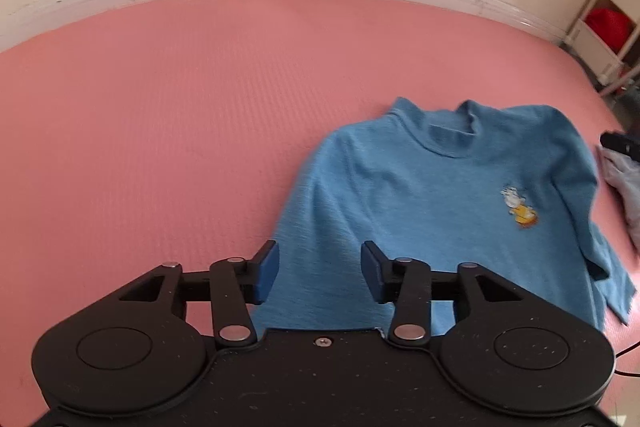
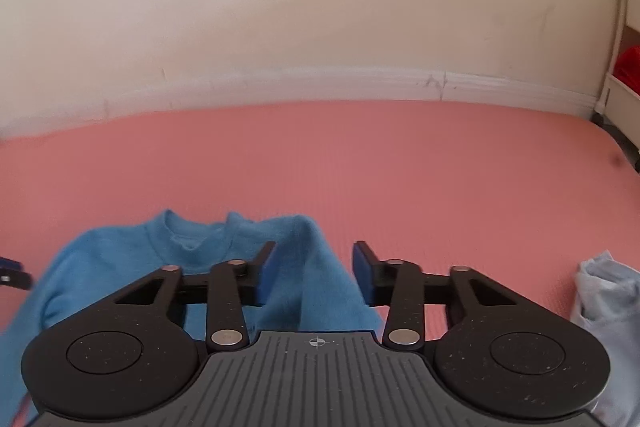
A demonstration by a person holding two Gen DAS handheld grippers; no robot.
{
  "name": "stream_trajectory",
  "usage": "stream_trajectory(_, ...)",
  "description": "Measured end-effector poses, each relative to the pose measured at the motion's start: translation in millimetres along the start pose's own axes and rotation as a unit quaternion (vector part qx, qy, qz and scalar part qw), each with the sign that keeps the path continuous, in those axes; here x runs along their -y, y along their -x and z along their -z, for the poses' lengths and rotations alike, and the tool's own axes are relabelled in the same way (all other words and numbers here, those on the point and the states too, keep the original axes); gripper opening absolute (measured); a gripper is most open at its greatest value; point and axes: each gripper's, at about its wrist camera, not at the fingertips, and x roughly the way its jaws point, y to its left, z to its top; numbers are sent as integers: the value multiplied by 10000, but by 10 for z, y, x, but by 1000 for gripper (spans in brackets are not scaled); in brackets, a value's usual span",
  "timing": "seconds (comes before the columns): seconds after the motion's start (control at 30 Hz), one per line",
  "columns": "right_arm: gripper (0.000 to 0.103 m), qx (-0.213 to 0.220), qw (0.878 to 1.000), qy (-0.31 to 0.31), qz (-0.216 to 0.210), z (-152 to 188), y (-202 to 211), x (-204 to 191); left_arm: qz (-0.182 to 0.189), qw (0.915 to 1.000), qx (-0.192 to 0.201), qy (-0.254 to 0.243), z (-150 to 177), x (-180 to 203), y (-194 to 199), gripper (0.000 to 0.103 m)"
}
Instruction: Fold clothes
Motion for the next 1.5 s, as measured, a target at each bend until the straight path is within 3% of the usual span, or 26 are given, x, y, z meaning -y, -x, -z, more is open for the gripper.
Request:
stream_trajectory(0.13,44,-363,9979,-508,161,286,137,280,155,9996,-134,202,9,84,-27,53)
stream_trajectory(0.33,44,-874,9914,-894,393,701,251,506,-128,9995,-285,30,87,462,-310,50)
stream_trajectory(0.5,46,-837,9915,-933,358,712,207,518,-483,9983,-289,-116,124,696,-454,21)
stream_trajectory(0.6,47,-787,9918,-963,304,717,194,516,-634,9974,-183,-293,148,782,-452,14)
stream_trajectory(0.7,54,-791,9919,-959,271,849,209,527,-893,9951,-11,-434,152,789,-416,13)
stream_trajectory(0.9,54,-902,9921,-851,187,917,142,484,-1513,9861,249,-633,108,525,-397,13)
stream_trajectory(1.17,54,-1185,9889,-884,136,1026,46,487,-1940,9747,606,-933,-57,434,-397,14)
stream_trajectory(1.37,59,-1332,9888,-658,138,1062,35,433,-2143,9713,418,-945,40,452,-430,14)
stream_trajectory(1.5,59,-1385,9876,-705,218,1134,37,472,-2367,9698,221,-543,95,346,-405,15)
